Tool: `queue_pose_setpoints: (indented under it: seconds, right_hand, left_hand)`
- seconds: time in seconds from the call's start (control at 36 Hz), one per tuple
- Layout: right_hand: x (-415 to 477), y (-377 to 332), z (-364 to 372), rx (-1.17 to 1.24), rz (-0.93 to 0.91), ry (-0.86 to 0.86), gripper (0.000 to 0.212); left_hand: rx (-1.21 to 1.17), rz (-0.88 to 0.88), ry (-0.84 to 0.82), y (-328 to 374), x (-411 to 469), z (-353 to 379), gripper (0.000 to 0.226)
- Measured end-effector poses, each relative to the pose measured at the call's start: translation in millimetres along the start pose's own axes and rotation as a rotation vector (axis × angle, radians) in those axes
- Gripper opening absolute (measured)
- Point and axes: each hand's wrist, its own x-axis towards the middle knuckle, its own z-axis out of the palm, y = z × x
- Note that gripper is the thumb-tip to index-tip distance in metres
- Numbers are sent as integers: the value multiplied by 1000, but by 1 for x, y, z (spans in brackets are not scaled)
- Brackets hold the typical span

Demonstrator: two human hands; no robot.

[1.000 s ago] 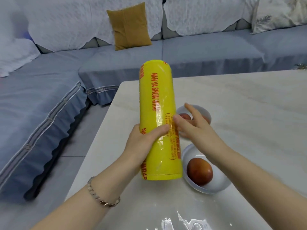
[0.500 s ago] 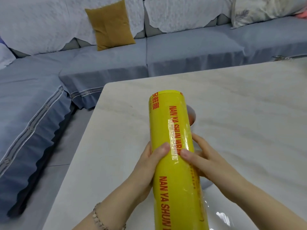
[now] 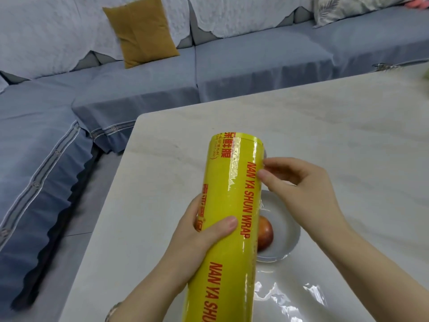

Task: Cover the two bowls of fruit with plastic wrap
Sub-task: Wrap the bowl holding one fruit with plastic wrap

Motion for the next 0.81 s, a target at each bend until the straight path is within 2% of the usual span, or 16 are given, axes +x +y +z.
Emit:
queue_pose_setpoints:
  seconds: [0.17, 0.36, 0.47, 0.67, 0.81]
  right_hand:
    - [1, 9, -3, -14, 87, -16, 2]
    - [0, 16, -4, 23, 102, -148, 17]
    - [-3, 22, -5, 122, 153, -115, 25]
    - [-16, 21, -6, 298, 198, -45, 24]
    - [-18, 13, -5, 347, 237, -154, 16]
  left_hand:
    - [62, 14, -9, -3, -2, -4, 80]
    - [156, 11, -3, -6, -3, -9, 83]
    - [200, 43, 57, -6, -3, -11, 83]
    - [395, 77, 196, 0, -3, -5, 96]
    - [460, 79, 203, 5, -3, -2, 92]
